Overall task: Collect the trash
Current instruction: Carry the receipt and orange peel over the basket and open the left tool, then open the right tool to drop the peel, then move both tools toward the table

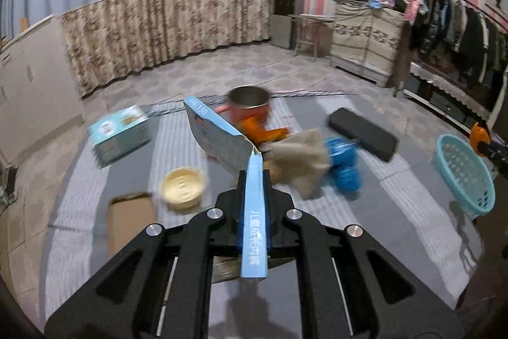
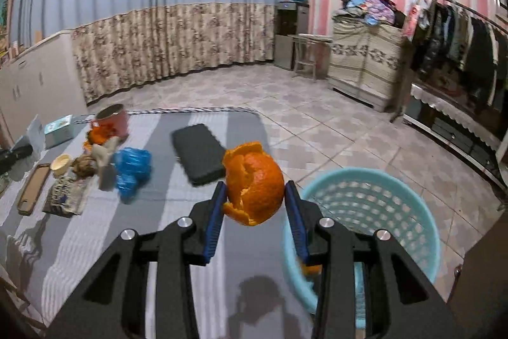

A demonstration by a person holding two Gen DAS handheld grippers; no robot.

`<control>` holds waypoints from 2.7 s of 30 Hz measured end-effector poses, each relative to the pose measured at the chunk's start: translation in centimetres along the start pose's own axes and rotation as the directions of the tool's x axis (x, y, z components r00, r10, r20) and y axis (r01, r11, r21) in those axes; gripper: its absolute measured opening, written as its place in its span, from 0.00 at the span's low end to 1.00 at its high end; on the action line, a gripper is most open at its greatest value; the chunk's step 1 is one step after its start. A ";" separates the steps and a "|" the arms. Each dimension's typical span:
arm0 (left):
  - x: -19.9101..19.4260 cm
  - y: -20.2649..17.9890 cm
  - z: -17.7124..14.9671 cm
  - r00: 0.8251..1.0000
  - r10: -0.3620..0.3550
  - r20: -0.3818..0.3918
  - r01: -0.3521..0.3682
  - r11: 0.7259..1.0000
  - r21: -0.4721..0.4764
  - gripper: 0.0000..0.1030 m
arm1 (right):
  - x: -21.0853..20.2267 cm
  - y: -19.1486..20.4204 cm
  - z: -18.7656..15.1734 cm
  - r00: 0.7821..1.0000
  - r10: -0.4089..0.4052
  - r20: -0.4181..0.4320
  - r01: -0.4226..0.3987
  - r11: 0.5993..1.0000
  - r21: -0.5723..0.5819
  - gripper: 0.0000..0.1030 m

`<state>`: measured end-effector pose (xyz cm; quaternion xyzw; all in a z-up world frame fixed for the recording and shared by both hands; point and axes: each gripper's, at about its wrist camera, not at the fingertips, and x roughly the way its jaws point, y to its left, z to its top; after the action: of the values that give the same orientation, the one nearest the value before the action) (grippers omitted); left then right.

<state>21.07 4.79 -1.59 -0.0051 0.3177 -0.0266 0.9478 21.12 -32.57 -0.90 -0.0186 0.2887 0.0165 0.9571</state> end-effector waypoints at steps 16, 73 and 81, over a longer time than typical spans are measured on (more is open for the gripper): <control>4.2 -20.6 2.2 0.947 -0.321 -0.003 0.318 0.937 0.145 0.07 | 0.6 -11.3 -1.2 0.991 -0.130 -0.002 0.128 0.969 0.212 0.37; 7.1 -32.1 3.6 0.936 -0.346 0.073 0.320 0.917 0.239 0.86 | 3.3 -18.2 -4.3 0.972 -0.206 -0.111 0.234 0.891 0.390 0.38; 6.1 -28.6 3.6 0.950 -0.287 0.122 0.260 0.945 0.199 0.95 | 4.5 -16.3 -3.5 0.974 -0.194 -0.118 0.222 0.916 0.334 0.41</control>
<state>26.75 -24.10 -1.60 0.0349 0.2383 -0.1866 0.9525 23.63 -48.94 -5.85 0.1182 0.3227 -0.1370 0.9291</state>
